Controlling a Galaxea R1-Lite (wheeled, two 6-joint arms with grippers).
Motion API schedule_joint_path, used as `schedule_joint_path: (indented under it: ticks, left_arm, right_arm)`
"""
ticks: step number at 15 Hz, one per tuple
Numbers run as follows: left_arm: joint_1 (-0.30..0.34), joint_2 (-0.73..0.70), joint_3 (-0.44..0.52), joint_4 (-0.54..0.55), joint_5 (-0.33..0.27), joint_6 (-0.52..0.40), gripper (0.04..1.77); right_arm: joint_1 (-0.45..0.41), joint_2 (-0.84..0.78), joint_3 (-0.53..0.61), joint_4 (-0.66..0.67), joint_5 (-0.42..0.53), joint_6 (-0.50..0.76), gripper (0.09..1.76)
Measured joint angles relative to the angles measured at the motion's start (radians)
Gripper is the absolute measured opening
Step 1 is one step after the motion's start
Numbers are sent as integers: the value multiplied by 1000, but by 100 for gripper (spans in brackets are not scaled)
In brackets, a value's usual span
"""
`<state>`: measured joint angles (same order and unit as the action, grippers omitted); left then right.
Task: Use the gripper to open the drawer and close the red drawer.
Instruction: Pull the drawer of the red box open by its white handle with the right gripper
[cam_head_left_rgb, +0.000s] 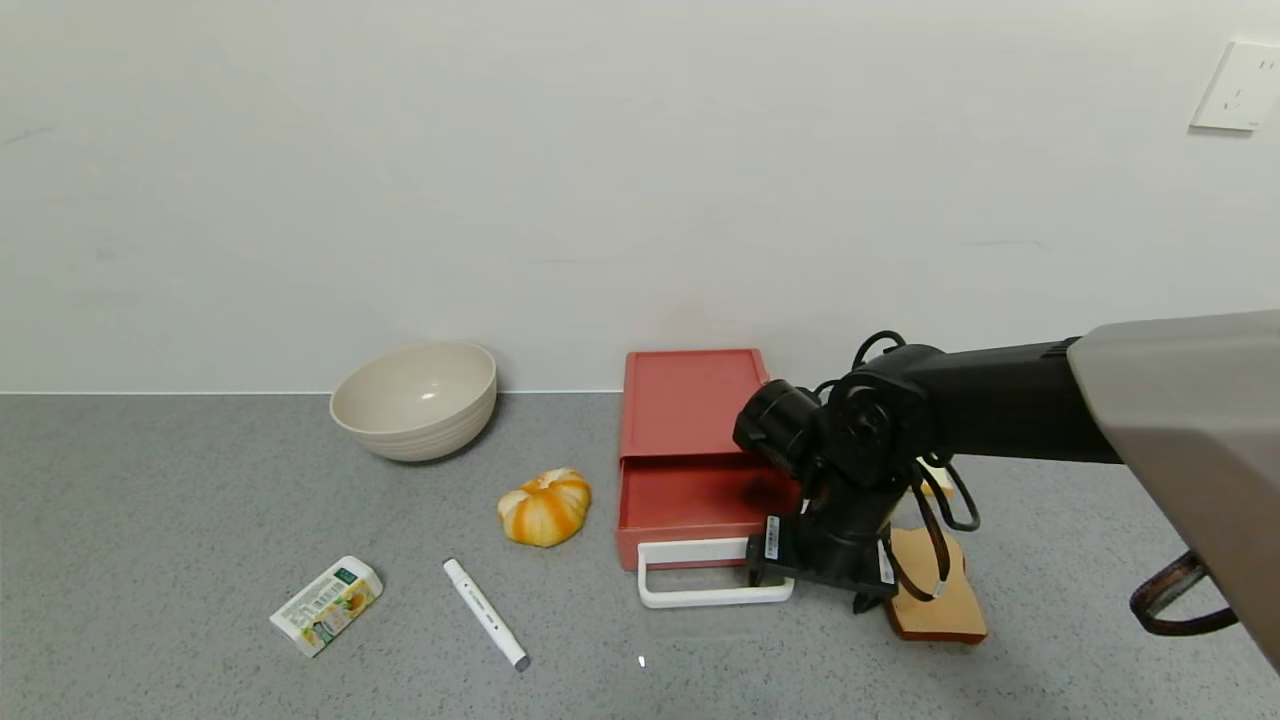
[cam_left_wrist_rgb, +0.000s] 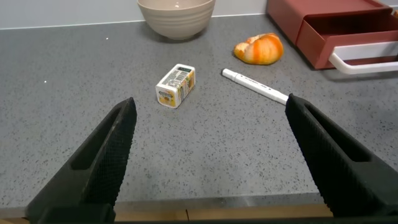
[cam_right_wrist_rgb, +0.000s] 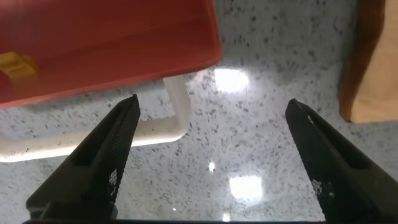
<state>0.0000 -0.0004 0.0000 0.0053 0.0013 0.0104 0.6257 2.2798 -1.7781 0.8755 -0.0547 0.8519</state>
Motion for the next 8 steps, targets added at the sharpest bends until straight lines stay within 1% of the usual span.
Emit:
schedule_joint_path:
  ticks: [5,8]
  left_arm:
    - [0,0,0,0,5,0,173]
    - [0,0,0,0,7,0,173]
  right_arm:
    - [29,-42,81,-7,3,1,171]
    - [44,-52,111,-10,2,1,171]
